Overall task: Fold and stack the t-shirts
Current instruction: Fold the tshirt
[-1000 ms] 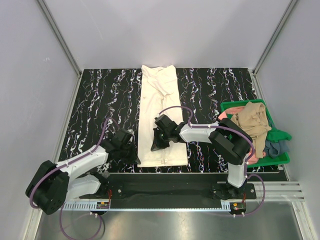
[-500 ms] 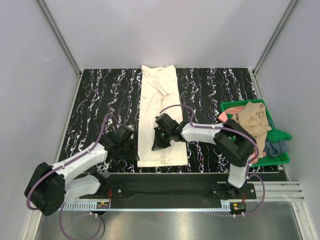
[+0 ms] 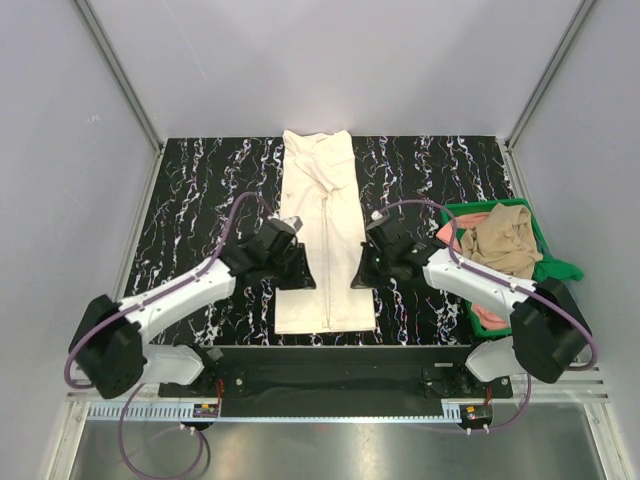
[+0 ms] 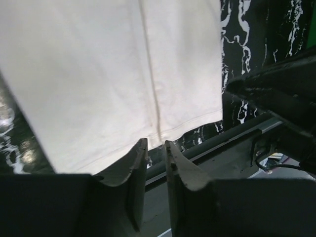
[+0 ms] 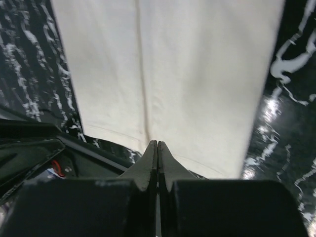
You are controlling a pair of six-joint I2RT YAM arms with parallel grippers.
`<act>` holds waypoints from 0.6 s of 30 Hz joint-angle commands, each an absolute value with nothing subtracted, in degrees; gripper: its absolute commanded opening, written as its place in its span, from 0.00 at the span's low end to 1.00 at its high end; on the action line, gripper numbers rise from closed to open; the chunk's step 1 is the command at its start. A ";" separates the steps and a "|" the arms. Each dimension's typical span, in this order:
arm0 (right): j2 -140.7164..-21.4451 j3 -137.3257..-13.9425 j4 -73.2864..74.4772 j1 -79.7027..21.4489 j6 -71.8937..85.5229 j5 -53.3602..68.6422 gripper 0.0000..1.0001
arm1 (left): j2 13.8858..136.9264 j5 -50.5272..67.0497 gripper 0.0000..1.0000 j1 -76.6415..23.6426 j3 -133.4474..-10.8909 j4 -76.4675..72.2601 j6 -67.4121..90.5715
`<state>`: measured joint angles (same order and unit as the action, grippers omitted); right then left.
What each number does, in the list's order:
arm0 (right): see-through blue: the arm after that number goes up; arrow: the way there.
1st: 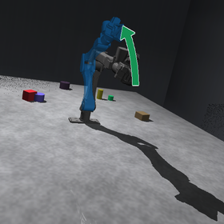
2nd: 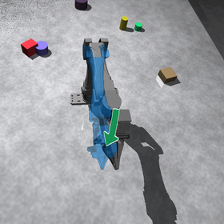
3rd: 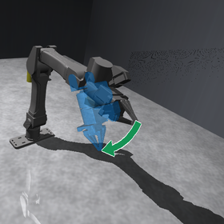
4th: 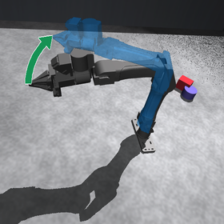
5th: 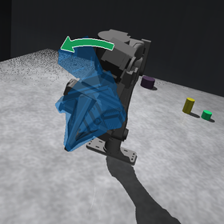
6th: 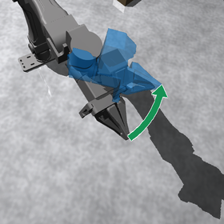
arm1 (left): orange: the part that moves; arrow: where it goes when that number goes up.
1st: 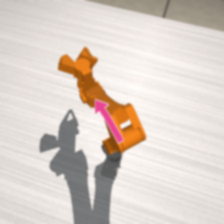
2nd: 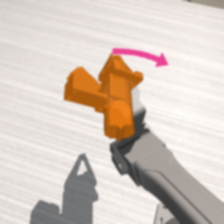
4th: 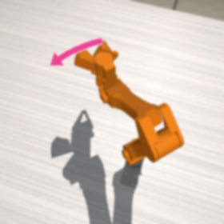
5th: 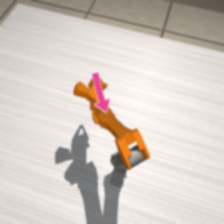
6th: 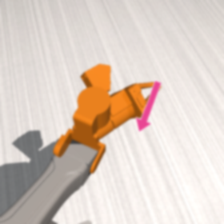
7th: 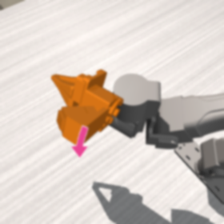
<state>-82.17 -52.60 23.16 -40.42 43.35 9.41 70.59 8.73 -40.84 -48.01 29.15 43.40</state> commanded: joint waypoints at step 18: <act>-71.10 -43.77 34.28 -38.67 40.26 0.62 0.00 | 94.39 5.45 0.31 -49.57 -57.39 20.57 46.58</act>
<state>-72.25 -44.45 33.54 -39.05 41.34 2.37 93.84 7.73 -49.41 -55.37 22.55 46.02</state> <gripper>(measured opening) 0.011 0.315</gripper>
